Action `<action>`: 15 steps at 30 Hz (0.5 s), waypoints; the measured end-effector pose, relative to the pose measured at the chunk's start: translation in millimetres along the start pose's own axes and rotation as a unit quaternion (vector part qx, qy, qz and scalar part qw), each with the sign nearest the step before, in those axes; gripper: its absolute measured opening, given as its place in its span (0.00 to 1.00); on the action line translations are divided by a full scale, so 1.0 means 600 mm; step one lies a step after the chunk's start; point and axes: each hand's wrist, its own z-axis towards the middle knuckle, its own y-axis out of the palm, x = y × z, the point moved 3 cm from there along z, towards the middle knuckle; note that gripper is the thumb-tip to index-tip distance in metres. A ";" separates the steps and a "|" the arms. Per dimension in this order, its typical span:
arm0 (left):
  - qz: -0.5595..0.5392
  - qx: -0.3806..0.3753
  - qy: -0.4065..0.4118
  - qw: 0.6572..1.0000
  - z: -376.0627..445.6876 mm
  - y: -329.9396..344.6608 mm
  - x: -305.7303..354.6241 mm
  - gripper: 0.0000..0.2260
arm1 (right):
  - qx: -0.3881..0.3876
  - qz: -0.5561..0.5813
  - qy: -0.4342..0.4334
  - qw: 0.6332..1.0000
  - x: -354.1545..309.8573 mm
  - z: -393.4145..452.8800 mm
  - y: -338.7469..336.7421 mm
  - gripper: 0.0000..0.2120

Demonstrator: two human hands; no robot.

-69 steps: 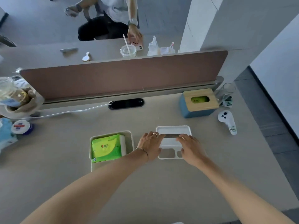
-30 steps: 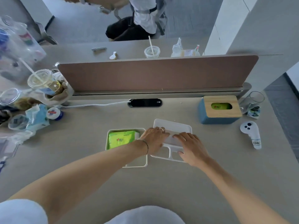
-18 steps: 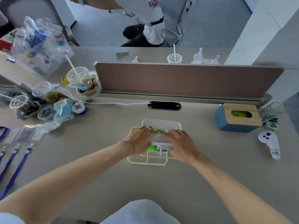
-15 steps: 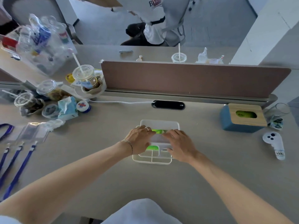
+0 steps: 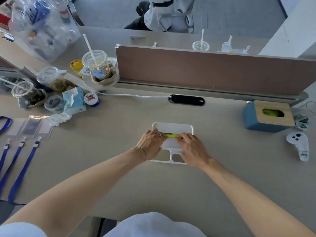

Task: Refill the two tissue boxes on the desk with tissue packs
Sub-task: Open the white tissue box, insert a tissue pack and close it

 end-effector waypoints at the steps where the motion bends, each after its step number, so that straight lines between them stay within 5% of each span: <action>1: 0.000 0.001 0.002 1.000 0.003 0.000 0.000 0.23 | 0.000 -0.001 0.002 1.000 0.002 -0.001 0.001 0.28; 15: -0.039 0.002 -0.009 0.999 0.004 0.008 0.000 0.28 | -0.017 0.017 0.018 1.000 0.005 0.007 0.004 0.28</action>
